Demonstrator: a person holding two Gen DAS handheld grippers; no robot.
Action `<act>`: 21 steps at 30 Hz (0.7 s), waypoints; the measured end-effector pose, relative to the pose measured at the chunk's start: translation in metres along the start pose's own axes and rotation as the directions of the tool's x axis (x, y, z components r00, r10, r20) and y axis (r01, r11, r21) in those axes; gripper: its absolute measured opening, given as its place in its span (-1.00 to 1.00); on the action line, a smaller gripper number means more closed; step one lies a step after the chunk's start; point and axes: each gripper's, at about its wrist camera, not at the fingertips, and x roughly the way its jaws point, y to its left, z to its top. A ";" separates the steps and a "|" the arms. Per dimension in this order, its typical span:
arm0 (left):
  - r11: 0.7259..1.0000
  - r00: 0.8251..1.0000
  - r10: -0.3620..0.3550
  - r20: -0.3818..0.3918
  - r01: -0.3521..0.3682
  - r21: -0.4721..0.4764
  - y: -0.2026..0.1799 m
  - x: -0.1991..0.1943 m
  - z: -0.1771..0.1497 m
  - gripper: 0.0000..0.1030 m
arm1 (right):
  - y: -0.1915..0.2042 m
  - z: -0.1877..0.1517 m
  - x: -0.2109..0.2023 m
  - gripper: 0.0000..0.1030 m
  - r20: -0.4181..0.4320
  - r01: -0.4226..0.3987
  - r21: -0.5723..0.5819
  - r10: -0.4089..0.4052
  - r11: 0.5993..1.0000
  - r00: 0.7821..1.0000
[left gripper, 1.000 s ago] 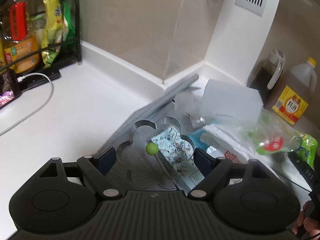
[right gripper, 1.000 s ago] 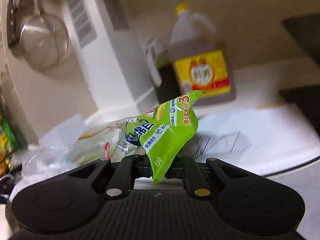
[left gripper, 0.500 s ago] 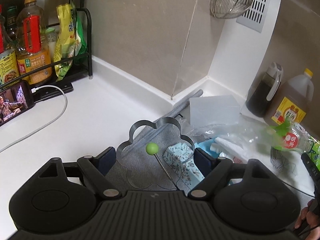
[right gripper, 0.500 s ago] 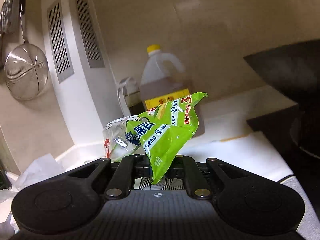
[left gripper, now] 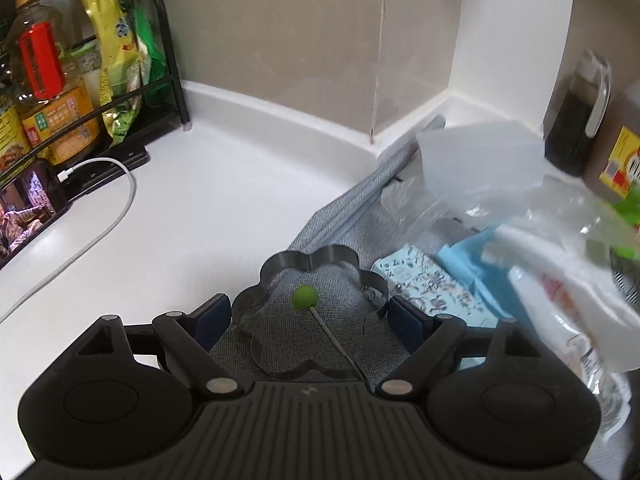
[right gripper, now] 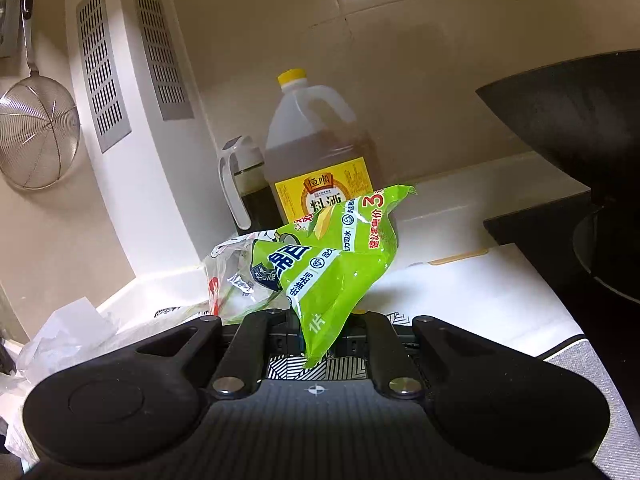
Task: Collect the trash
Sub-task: 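Hold the green snack bag in the right tool while the left tool grasps the light-blue box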
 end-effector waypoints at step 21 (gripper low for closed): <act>0.977 0.970 -0.207 -0.128 0.197 -0.084 -0.049 -0.043 -0.004 0.79 | -0.003 0.001 0.003 -0.79 -0.035 -0.016 0.015 0.017 1.000 0.999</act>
